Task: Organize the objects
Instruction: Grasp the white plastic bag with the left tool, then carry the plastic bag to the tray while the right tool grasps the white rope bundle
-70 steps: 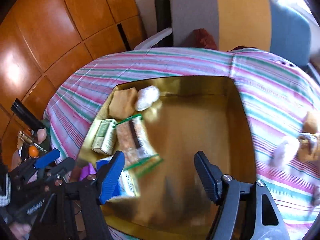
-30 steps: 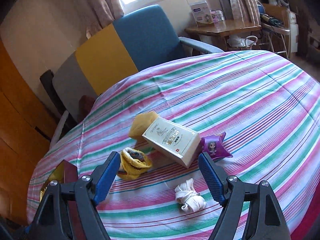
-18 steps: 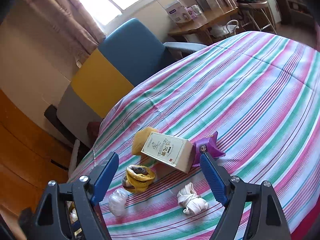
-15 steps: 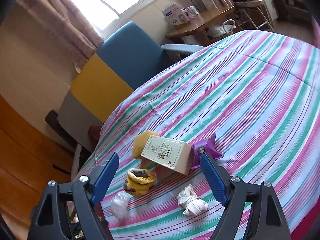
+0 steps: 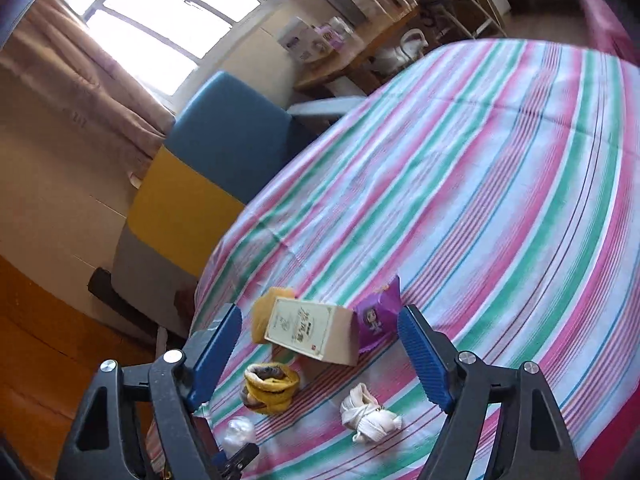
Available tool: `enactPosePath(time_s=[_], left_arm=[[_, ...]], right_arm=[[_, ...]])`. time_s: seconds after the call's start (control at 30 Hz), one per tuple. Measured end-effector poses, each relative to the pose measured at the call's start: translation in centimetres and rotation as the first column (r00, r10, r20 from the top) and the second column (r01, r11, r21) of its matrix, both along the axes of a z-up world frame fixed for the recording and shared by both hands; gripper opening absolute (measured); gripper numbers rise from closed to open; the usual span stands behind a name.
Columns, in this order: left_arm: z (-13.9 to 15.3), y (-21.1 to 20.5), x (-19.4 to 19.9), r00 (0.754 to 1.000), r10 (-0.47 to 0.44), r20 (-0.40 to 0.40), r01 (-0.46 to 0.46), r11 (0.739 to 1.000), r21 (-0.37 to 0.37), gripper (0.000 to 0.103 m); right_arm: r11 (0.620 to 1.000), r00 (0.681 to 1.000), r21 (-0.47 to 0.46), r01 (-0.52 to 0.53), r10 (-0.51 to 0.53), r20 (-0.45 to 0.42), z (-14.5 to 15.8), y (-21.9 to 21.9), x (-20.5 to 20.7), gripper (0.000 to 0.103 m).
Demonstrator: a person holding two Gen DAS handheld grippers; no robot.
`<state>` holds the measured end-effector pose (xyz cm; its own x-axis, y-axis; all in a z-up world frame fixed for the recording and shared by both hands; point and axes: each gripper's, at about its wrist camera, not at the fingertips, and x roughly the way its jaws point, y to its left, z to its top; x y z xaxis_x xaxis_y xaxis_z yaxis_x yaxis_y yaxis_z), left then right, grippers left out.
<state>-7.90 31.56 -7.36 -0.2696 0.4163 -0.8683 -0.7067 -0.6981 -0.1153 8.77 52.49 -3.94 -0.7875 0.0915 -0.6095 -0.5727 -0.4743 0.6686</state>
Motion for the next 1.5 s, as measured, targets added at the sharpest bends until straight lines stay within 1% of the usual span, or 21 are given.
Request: enactPosePath(time_s=[0.07, 0.17, 0.33, 0.43, 0.53, 0.7, 0.87, 0.93, 1.03, 1.07, 1.1, 1.13, 1.27, 1.37, 1.4, 1.47, 1.5], left_arm=[[0.8, -1.5, 1.3, 1.0, -0.002, 0.003, 0.002, 1.0, 0.031, 0.033], [1.8, -3.2, 2.4, 1.0, 0.004, 0.004, -0.004, 0.999, 0.054, 0.034], [2.9, -6.0, 3.9, 0.999, 0.034, 0.007, -0.034, 0.995, 0.092, 0.034], [3.5, -7.1, 4.2, 0.999, 0.049, -0.001, -0.049, 0.993, 0.106, 0.034], [4.0, -8.6, 4.5, 0.997, 0.073, 0.003, -0.073, 0.99, 0.121, 0.034], [4.7, -10.7, 5.0, 0.994, 0.111, 0.003, -0.111, 0.984, 0.142, 0.034], [5.1, -12.4, 5.1, 0.99, 0.14, 0.005, -0.139, 0.977, 0.159, 0.034], [4.9, -12.9, 5.2, 0.989, 0.15, 0.01, -0.15, 0.976, 0.16, 0.034], [4.6, -13.7, 5.3, 0.986, 0.163, 0.024, -0.165, 0.973, 0.163, 0.034], [4.6, -14.0, 5.3, 0.986, 0.166, 0.027, -0.169, 0.972, 0.166, 0.034], [4.5, -14.3, 5.3, 0.985, 0.17, 0.03, -0.172, 0.971, 0.168, 0.034], [4.5, -14.6, 5.4, 0.984, 0.174, 0.033, -0.177, 0.969, 0.17, 0.034], [4.3, -16.4, 5.5, 0.977, 0.209, 0.036, -0.212, 0.96, 0.185, 0.034], [4.2, -18.4, 5.6, 0.967, 0.252, 0.037, -0.254, 0.948, 0.194, 0.034], [4.1, -19.0, 5.6, 0.964, 0.265, 0.036, -0.267, 0.944, 0.196, 0.034], [3.9, -20.6, 5.4, 0.955, 0.294, 0.044, -0.297, 0.934, 0.197, 0.034], [3.8, -21.6, 5.4, 0.948, 0.315, 0.047, -0.318, 0.927, 0.198, 0.034]], right_arm=[[0.999, 0.998, -0.003, -0.045, 0.046, 0.053, -0.5, -0.4, -1.1, 0.076], [0.992, 0.985, -0.002, -0.124, 0.123, 0.121, -1.2, -1.2, -2.7, 0.075], [0.972, 0.941, 0.024, -0.232, 0.219, 0.258, -2.4, -3.0, -4.9, 0.075], [0.961, 0.915, 0.023, -0.276, 0.255, 0.312, -3.1, -3.7, -5.6, 0.075], [0.948, 0.877, 0.034, -0.316, 0.279, 0.392, -4.1, -4.4, -6.2, 0.075], [0.93, 0.828, 0.047, -0.366, 0.302, 0.472, -5.1, -5.0, -6.7, 0.075], [0.916, 0.796, 0.071, -0.394, 0.302, 0.525, -5.8, -5.4, -7.0, 0.075], [0.911, 0.783, 0.081, -0.405, 0.3, 0.545, -6.0, -5.5, -7.0, 0.073], [0.892, 0.749, 0.101, -0.44, 0.303, 0.59, -6.6, -5.9, -7.3, 0.062], [0.883, 0.734, 0.118, -0.454, 0.296, 0.611, -6.7, -6.1, -7.4, 0.055], [0.869, 0.721, 0.147, -0.473, 0.285, 0.632, -6.7, -6.4, -7.5, 0.038], [0.855, 0.709, 0.17, -0.49, 0.278, 0.648, -6.8, -6.7, -7.7, 0.034], [0.799, 0.664, 0.232, -0.555, 0.257, 0.702, -7.1, -7.8, -8.0, 0.032], [0.783, 0.65, 0.243, -0.573, 0.252, 0.717, -7.4, -8.0, -7.9, 0.032], [0.774, 0.643, 0.249, -0.582, 0.251, 0.724, -7.4, -8.0, -7.6, 0.032], [0.748, 0.625, 0.27, -0.607, 0.24, 0.743, -7.6, -8.4, -8.9, 0.032], [0.739, 0.621, 0.278, -0.613, 0.235, 0.747, -7.7, -8.5, -8.9, 0.032]])
